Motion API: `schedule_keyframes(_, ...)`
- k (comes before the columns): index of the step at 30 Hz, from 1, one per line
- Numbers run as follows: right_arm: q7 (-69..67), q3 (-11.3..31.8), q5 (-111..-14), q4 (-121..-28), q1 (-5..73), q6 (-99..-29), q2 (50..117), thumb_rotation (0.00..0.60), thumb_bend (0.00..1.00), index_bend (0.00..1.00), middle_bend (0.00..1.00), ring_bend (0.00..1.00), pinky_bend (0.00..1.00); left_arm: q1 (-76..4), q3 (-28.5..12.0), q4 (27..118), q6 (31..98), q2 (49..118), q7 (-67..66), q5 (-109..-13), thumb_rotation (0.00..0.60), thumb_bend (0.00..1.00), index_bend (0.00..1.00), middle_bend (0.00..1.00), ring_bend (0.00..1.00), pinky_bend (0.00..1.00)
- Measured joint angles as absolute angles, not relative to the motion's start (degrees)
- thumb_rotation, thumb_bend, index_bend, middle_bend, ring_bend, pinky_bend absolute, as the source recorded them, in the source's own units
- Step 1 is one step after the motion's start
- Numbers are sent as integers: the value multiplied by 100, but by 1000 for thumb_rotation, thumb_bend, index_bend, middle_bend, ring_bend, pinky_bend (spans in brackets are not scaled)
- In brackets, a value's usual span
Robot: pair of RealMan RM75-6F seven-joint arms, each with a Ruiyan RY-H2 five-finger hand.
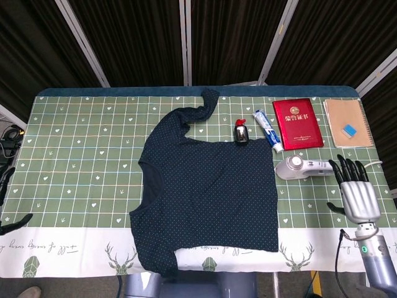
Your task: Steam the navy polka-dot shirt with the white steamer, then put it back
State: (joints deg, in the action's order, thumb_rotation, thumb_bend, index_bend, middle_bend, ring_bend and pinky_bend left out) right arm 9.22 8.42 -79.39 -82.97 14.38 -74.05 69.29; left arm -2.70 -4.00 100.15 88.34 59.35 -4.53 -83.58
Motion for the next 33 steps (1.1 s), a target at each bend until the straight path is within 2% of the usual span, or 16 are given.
schedule_keyframes(5, 922, 1028, -7811, -7265, 2012, -6777, 7455, 600, 379, 0, 0, 0, 0, -350, -469, 9933, 8658, 6014, -558, -8122, 600, 0, 0, 0, 0, 0)
schedule_keyframes(14, 843, 1157, -7538, -5650, 2710, -5953, 8402, 600, 429, 0, 0, 0, 0, -474, -565, 9772, 8416, 6149, -724, -7788, 600, 0, 0, 0, 0, 0)
schedule_keyframes(33, 779, 1045, -7493, -4280, 3039, -5653, 9117, 600, 460, 0, 0, 0, 0, -508, -570, 9714, 8350, 6180, -709, -7711, 600, 0, 0, 0, 0, 0)
